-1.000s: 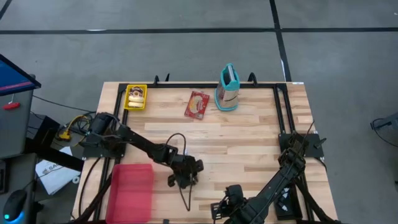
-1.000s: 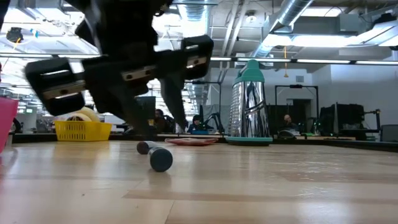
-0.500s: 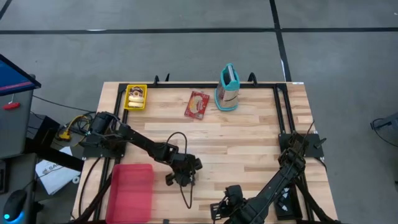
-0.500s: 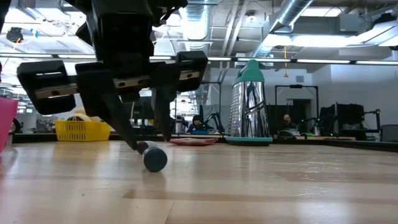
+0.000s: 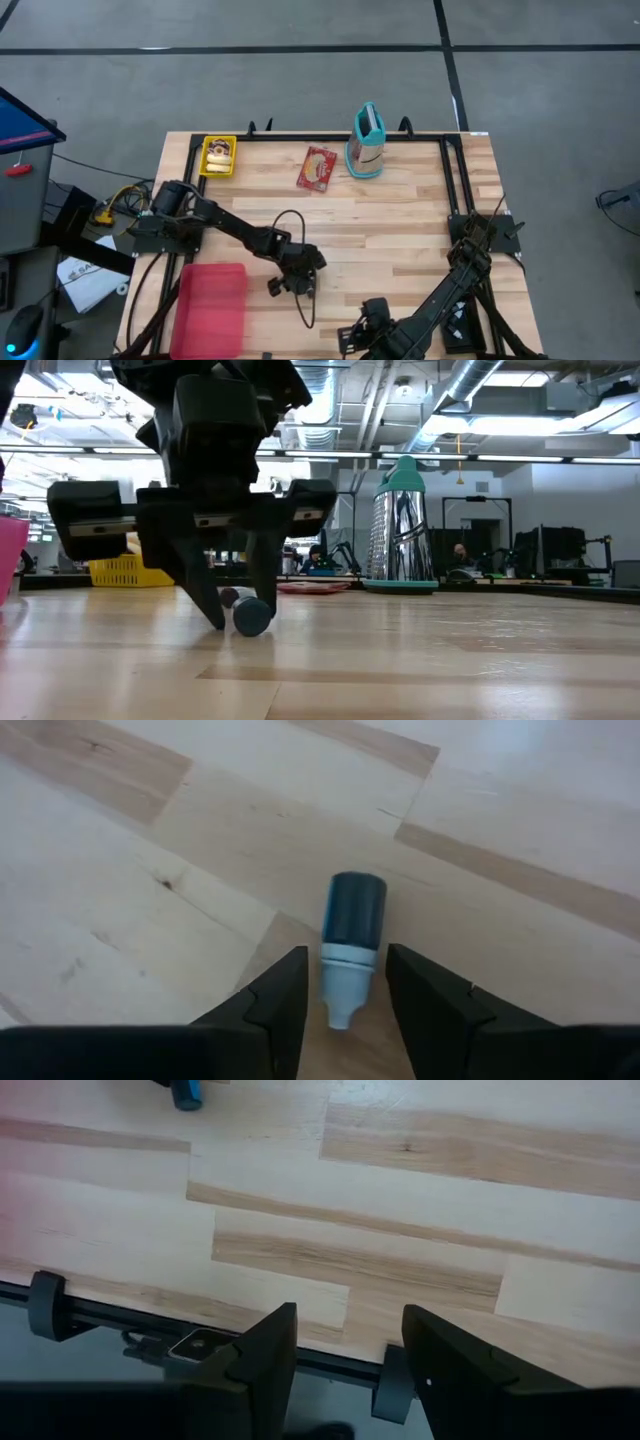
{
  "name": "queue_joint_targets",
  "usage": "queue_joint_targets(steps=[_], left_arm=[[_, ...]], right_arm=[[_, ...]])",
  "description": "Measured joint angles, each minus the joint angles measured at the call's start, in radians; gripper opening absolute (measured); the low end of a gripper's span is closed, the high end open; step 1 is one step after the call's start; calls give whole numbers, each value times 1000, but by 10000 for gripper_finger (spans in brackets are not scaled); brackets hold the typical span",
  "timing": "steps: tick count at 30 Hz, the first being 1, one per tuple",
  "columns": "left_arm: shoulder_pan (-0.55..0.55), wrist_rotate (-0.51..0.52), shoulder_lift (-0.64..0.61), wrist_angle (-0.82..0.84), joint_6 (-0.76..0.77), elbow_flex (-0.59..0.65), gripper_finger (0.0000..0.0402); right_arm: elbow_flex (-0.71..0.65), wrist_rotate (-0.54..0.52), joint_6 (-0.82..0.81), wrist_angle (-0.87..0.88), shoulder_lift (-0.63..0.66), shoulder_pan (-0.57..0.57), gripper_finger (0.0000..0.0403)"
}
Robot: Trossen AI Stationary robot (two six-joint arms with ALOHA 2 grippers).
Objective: Pick & Place Food Item
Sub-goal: Put the blue food coloring bottle in the black basket
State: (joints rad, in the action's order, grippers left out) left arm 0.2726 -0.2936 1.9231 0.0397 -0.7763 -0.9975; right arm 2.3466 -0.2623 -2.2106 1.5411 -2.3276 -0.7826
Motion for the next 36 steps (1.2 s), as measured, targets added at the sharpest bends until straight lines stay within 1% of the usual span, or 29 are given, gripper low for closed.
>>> queue_joint_targets(steps=[5,12,14,17,20,22,24,25,27,29,32,36], left_arm=[[-2,-13,17,-13,42,-2,125],[-30,-46,14,-23,132,2,68],[-38,-58,14,-20,163,2,56],[-40,-114,5,-10,259,4,59],[-35,-176,-29,-26,368,1,78],[-34,-245,-65,-43,457,0,81],[-37,-326,-103,-42,552,0,77],[-38,-362,-126,-50,602,0,72],[-39,-426,-171,-70,696,0,65],[-38,-449,-221,-75,773,0,63],[-39,-472,-279,-106,881,0,71],[-38,-476,-332,-124,990,-2,79]], right_arm=[[0,0,-4,-15,0,0,175],[0,-1,-4,-14,0,-1,175],[0,-15,-3,-15,0,-1,175],[0,-91,16,-31,0,-1,175],[3,-225,72,-68,0,-1,175],[8,-324,159,-126,0,-3,175],[8,-395,278,-205,8,1,175],[8,-414,346,-248,12,6,175],[8,-418,483,-323,25,13,175],[9,-414,611,-377,32,22,175],[9,-414,760,-406,47,36,175],[9,-441,988,-430,75,54,175]])
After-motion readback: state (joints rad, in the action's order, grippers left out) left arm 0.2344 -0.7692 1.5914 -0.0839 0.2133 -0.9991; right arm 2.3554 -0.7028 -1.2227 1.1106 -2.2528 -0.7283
